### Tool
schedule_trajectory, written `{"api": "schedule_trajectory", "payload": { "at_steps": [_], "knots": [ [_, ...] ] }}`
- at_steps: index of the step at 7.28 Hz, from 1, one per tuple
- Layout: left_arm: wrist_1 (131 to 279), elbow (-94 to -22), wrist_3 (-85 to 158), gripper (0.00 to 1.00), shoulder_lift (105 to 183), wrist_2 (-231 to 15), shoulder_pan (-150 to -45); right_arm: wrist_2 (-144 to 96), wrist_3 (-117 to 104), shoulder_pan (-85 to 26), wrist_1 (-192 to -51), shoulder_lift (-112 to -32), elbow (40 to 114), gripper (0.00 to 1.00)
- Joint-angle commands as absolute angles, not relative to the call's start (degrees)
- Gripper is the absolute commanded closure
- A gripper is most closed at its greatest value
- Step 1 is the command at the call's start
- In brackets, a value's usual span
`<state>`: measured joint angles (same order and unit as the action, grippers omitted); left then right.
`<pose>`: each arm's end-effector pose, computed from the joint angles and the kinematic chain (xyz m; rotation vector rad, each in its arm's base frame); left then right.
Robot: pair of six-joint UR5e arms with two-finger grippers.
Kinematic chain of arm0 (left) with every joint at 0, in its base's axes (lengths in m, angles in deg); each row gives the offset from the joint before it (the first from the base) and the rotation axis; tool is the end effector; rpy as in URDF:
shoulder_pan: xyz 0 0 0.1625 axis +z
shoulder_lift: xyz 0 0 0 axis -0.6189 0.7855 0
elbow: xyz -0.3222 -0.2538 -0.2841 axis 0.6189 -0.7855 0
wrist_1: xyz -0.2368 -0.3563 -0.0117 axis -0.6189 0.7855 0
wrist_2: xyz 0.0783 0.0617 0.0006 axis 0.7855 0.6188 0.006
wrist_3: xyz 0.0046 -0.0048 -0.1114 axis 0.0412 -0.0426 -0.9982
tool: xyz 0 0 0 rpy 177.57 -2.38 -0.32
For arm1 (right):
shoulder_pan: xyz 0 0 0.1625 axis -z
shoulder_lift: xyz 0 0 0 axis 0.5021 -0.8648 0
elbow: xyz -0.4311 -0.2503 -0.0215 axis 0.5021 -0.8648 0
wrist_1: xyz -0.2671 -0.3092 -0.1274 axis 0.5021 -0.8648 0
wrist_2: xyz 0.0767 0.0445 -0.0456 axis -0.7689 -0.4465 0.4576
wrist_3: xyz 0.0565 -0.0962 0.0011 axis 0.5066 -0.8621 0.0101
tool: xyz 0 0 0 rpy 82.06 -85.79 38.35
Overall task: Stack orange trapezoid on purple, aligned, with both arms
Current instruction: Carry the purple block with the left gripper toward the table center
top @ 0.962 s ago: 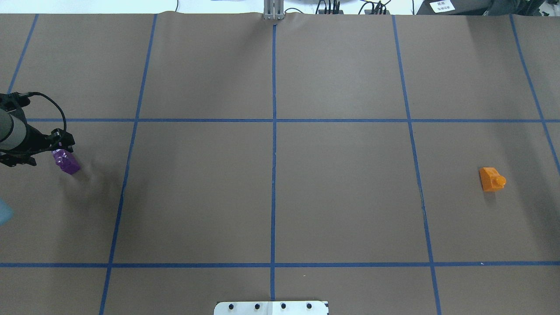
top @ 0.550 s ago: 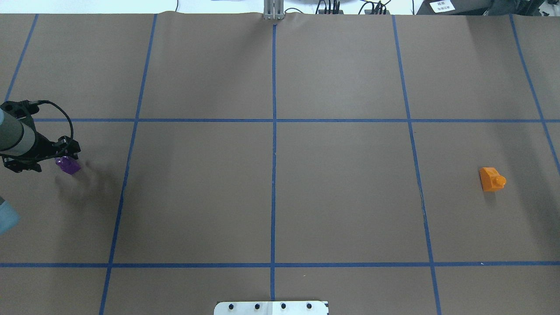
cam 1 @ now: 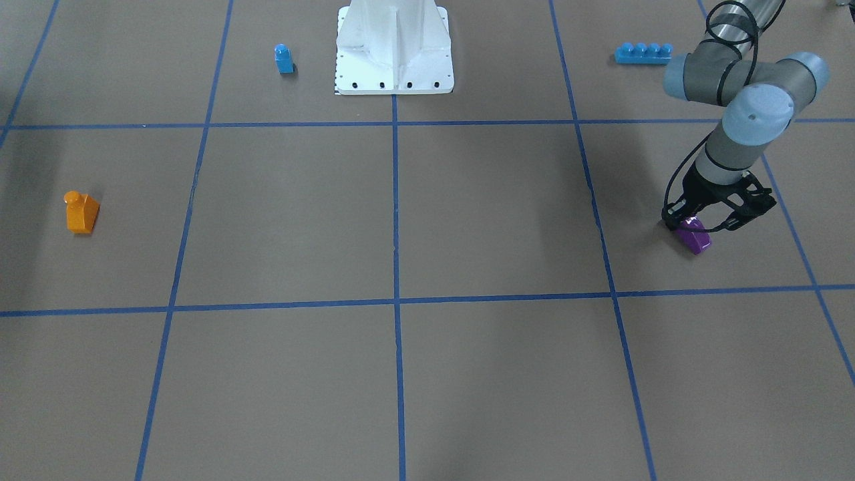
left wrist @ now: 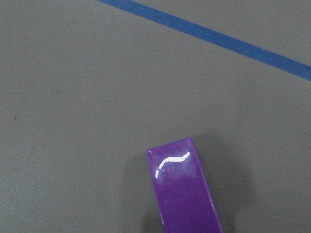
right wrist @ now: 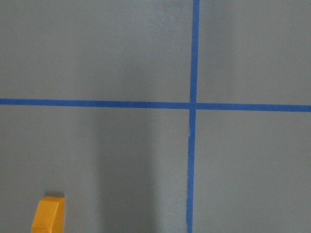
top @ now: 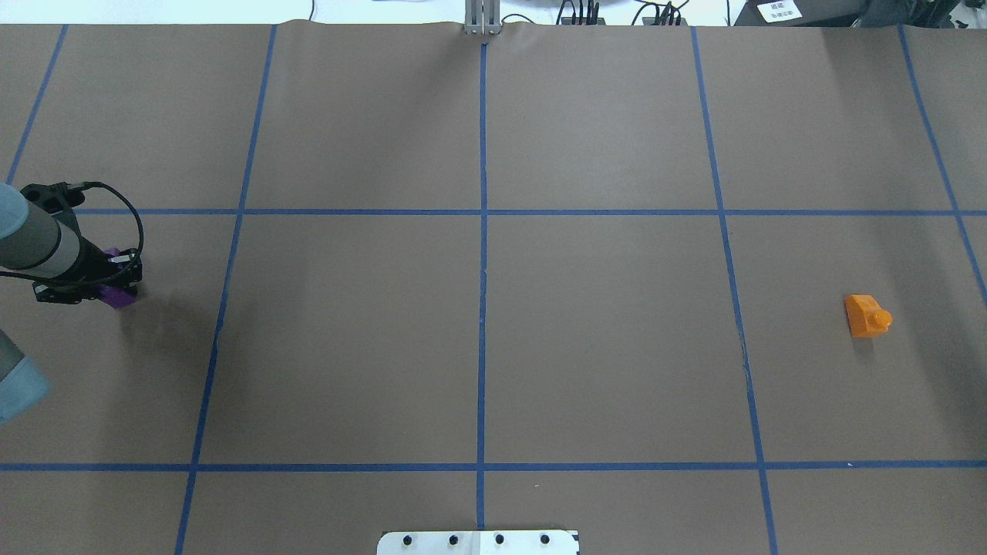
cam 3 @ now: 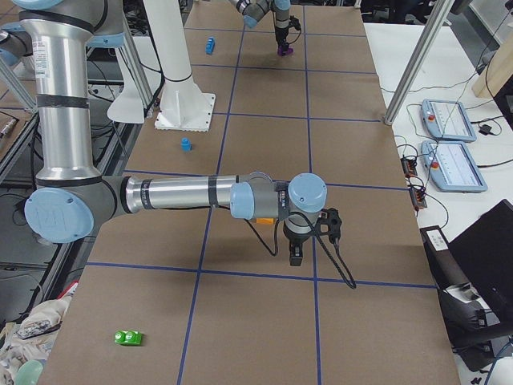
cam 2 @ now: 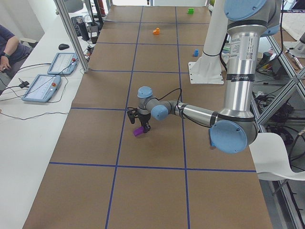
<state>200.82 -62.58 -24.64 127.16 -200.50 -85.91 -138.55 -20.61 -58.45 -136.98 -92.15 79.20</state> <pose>0.3129 -0.4744 0.6418 -0.0841 0.6605 -0.4572 0.0379 -0.5121 0.6936 0.0182 -0.8368 -0.0037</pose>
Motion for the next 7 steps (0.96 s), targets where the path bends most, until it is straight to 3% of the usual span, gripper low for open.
{"api": "schedule_trajectory", "payload": {
  "at_steps": [1,5,7],
  "knots": [
    [200.32,-65.36,-24.36,1.0,127.95,-201.31,-85.87,-138.55,-20.61,-58.45,-136.98,-92.12,79.23,0.0],
    [199.79,-70.91,-16.05,1.0,137.06,-194.6,-79.22,-138.29,-20.78,-58.45,-136.98,-92.82,79.32,0.0],
    [186.95,-70.39,-9.11,1.0,150.11,-192.02,-74.2,-138.11,-19.48,-58.45,-136.98,-92.65,79.41,0.0]
  ]
}}
